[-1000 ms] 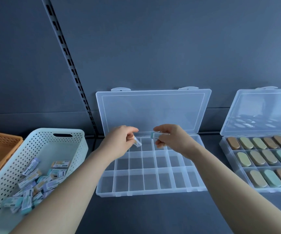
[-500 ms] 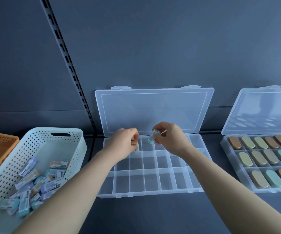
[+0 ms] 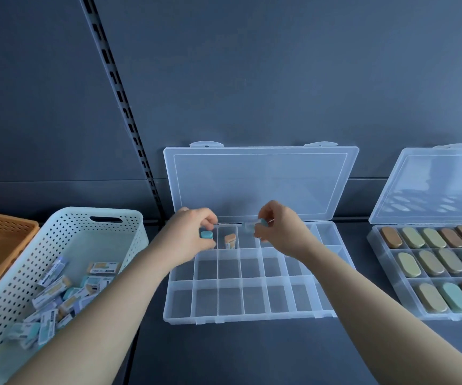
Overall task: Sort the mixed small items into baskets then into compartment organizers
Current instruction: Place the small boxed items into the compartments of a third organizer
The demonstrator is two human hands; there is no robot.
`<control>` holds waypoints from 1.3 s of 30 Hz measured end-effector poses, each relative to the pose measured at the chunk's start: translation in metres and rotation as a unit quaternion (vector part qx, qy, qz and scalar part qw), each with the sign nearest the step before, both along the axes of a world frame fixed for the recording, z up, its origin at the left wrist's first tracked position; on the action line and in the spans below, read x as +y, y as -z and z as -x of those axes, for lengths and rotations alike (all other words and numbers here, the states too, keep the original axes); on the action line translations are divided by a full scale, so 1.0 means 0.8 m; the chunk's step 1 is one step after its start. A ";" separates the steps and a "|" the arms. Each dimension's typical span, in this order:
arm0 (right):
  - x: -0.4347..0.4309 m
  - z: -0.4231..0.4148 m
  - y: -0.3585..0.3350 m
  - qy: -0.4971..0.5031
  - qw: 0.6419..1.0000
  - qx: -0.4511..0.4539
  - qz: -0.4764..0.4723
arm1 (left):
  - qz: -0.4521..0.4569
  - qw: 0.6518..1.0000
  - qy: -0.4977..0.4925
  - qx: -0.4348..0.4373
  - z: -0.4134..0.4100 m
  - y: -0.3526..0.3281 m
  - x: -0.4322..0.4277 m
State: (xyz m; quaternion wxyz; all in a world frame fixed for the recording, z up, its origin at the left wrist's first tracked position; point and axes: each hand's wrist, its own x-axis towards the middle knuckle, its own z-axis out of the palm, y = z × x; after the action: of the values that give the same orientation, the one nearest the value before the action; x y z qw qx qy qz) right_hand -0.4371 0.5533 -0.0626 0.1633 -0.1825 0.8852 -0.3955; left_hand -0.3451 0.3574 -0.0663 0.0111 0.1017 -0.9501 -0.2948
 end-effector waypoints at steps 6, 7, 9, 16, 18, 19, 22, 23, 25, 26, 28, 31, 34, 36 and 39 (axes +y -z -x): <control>0.000 -0.005 -0.006 0.035 0.963 -0.171 0.204 | 0.048 0.998 -0.034 -0.015 -0.020 -0.003 -0.042; -0.001 -0.008 -0.006 0.027 0.953 -0.197 0.227 | 0.058 0.998 -0.032 -0.023 -0.020 0.001 -0.044; -0.004 -0.012 -0.010 0.021 0.942 -0.226 0.249 | 0.065 0.997 -0.031 -0.035 -0.020 0.007 -0.046; -0.005 -0.005 0.001 0.032 0.991 -0.065 0.115 | 0.048 0.998 -0.033 -0.032 -0.017 0.013 -0.045; -0.005 -0.004 0.006 0.023 0.997 -0.022 0.077 | 0.044 0.998 -0.031 -0.028 -0.016 0.012 -0.046; -0.006 -0.004 0.009 0.017 0.998 -0.002 0.062 | 0.043 0.998 -0.030 -0.028 -0.015 0.013 -0.046; -0.008 -0.006 0.013 -0.014 0.998 0.057 0.004 | 0.037 0.998 -0.030 -0.034 -0.015 0.014 -0.046; -0.009 -0.007 0.014 -0.029 0.997 0.073 -0.016 | 0.030 0.998 -0.032 -0.038 -0.015 0.014 -0.046; -0.012 -0.009 0.017 -0.047 0.994 0.091 -0.048 | 0.024 0.998 -0.035 -0.041 -0.014 0.013 -0.045; -0.012 -0.010 0.019 -0.051 0.991 0.100 -0.068 | 0.032 0.998 -0.032 -0.037 -0.013 0.012 -0.043; -0.013 -0.010 0.021 -0.062 0.984 0.125 -0.112 | 0.068 0.998 -0.014 -0.006 -0.009 0.009 -0.036; -0.013 -0.009 0.023 -0.078 0.977 0.144 -0.135 | 0.082 0.995 0.026 0.040 -0.002 0.005 -0.017; -0.012 -0.008 0.023 -0.084 0.978 0.135 -0.136 | 0.080 0.993 0.066 0.047 0.008 0.005 0.006; -0.012 -0.008 0.022 -0.093 0.977 0.135 -0.136 | 0.086 0.992 0.082 0.038 0.014 0.007 0.018; -0.012 -0.008 0.019 -0.098 0.977 0.134 -0.136 | 0.095 0.991 0.094 0.021 0.021 0.009 0.024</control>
State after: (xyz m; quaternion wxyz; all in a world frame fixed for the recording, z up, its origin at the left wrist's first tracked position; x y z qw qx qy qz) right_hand -0.4308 0.5434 -0.0780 0.1045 -0.2961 0.9224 -0.2249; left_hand -0.3623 0.3768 -0.0736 0.0129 0.0037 -0.9786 -0.2055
